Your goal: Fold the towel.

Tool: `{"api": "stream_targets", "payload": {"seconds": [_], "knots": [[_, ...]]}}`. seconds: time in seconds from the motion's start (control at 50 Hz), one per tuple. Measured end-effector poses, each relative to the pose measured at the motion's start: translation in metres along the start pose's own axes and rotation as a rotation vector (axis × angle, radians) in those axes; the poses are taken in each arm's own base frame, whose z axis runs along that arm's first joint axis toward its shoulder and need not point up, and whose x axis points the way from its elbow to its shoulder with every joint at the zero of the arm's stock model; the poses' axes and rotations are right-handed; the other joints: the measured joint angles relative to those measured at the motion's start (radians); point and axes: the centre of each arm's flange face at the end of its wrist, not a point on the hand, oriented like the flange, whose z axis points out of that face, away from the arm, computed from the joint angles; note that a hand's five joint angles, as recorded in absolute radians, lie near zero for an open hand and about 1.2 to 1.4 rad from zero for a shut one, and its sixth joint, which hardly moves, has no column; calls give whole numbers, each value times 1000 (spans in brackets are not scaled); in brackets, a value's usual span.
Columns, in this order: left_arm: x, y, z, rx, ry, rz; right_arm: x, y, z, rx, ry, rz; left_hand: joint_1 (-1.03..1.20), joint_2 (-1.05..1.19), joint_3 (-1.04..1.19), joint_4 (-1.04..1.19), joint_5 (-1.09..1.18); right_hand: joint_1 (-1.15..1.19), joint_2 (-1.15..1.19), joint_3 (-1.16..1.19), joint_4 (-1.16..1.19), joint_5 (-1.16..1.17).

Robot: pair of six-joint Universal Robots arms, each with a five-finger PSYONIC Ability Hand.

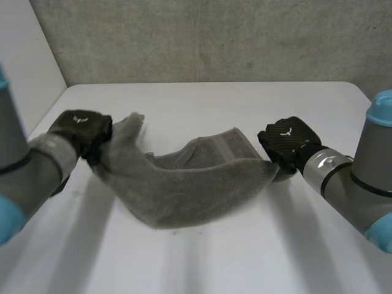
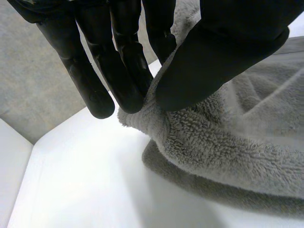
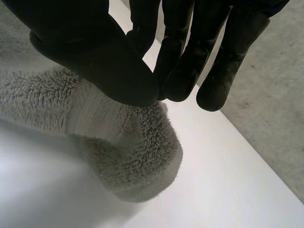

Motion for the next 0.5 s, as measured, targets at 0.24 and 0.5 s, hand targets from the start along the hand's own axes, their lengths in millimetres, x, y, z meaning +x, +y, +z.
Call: {"api": "stream_targets", "payload": {"seconds": [0.24, 0.5], "knots": [[7, 79, -47, 44, -37, 69, -16, 15, 0, -51, -48, 8, -41, -89, -88, -90, -76, 2, 0, 0, 0, 2], [14, 94, -53, 47, -37, 178, -17, 16, -2, -55, -50, 9, -755, -803, -800, -806, -793, 2, 0, 0, 0, 2]]}}
